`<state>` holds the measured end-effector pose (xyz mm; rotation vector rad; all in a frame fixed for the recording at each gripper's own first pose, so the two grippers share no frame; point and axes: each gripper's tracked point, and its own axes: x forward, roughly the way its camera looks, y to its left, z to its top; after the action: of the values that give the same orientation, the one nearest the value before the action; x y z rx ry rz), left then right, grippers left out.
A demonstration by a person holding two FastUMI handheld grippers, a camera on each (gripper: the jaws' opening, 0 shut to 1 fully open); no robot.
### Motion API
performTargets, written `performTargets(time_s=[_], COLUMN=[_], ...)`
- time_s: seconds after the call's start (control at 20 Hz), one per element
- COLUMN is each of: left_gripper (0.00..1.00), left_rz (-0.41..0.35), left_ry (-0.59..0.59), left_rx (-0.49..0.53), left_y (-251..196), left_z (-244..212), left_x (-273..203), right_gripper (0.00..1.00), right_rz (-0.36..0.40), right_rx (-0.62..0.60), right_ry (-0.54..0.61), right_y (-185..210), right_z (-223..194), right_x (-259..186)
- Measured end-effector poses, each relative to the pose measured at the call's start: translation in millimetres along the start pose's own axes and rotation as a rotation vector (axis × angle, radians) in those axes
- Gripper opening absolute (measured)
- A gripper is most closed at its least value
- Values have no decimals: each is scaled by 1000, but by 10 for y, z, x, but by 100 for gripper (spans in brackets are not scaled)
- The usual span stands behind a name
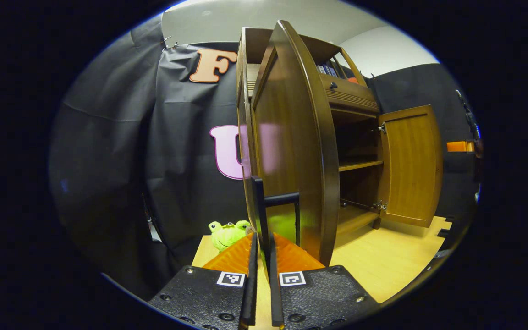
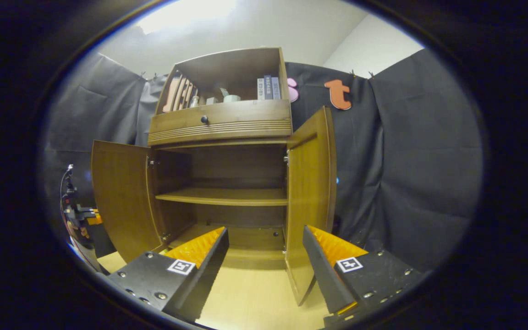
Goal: Open the right door of the double-door shoe cabinet with the right hand, and open the left door with the left hand.
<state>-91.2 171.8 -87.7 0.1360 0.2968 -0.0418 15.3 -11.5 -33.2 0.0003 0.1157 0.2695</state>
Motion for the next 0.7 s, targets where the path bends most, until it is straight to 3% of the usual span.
performTargets(time_s=[0.15,0.35,0.55,0.6,0.7], left_gripper=[26,60,66,64,78], left_rz=[-19,-13,1,11,43], left_ry=[-9,-38,-28,-26,-18], left_rx=[-29,-52,-29,-29,-29], left_y=[127,258,310,327,398], left_z=[-9,62,38,41,37], left_x=[-16,-114,-194,-190,-209], right_gripper=[96,96,99,96,96], right_rz=[5,5,10,8,-1], right_rx=[-3,-3,16,11,-5], right_ry=[6,16,6,9,27], right_y=[59,85,108,116,117], right_z=[-36,-94,-97,-105,-177], right_x=[41,85,107,101,86])
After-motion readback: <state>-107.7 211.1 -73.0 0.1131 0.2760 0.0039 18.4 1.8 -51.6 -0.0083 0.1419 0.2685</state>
